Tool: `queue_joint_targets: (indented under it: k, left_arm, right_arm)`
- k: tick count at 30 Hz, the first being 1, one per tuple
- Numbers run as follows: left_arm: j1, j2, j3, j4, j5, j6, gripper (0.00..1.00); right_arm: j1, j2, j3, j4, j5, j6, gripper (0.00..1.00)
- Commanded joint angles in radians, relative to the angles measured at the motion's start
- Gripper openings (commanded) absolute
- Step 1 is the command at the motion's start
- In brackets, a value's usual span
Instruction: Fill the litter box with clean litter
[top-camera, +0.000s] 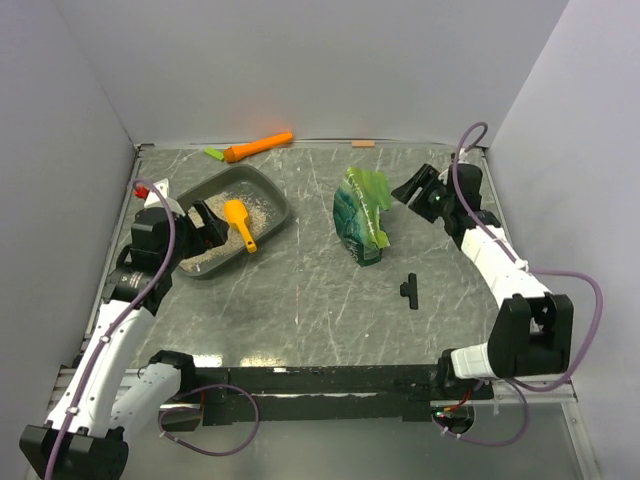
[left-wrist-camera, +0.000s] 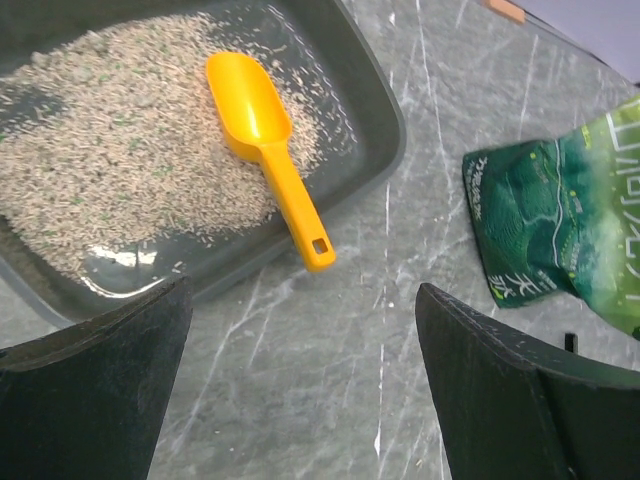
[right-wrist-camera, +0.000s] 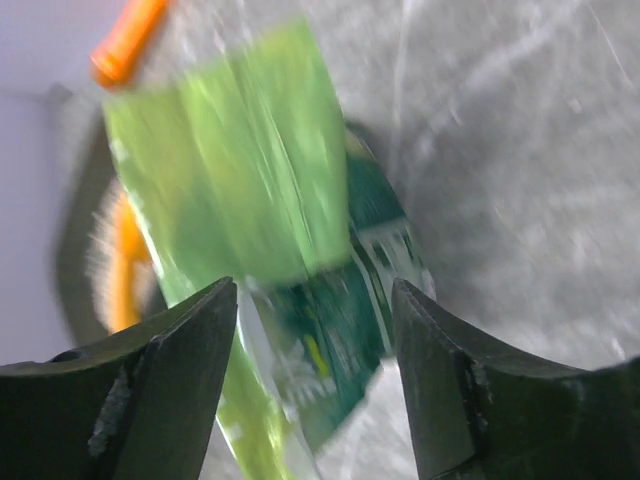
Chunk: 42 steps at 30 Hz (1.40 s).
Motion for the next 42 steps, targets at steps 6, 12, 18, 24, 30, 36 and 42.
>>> queue_joint_targets:
  k: [6,12,18,24,30,36,42]
  left_arm:
    - [0.0,0.047,-0.003,0.059,0.108,0.039,0.97]
    - [0.0,0.073,-0.003,0.062,0.133,0.05,0.97]
    - [0.0,0.09,-0.004,0.062,0.136,0.054,0.97]
    - [0.0,0.103,-0.001,0.059,0.147,0.058,0.97]
    - [0.0,0.108,-0.001,0.059,0.154,0.059,0.97]
    - [0.0,0.108,-0.003,0.059,0.159,0.061,0.97]
    - [0.0,0.11,-0.001,0.057,0.159,0.062,0.97]
  right_arm:
    - [-0.067,0.186,-0.036,0.375,-0.155,0.172,0.75]
    - [-0.102,0.3,-0.086,0.617,-0.245,0.255,0.76]
    - [-0.114,0.381,-0.119,0.798,-0.326,0.311,0.75]
    - [-0.113,0.442,-0.113,0.968,-0.411,0.362,0.74]
    - [-0.109,0.505,-0.08,1.08,-0.519,0.42,0.73]
    - [-0.076,0.574,0.015,1.121,-0.648,0.46,0.68]
    - [-0.034,0.503,0.025,1.039,-0.655,0.364,0.0]
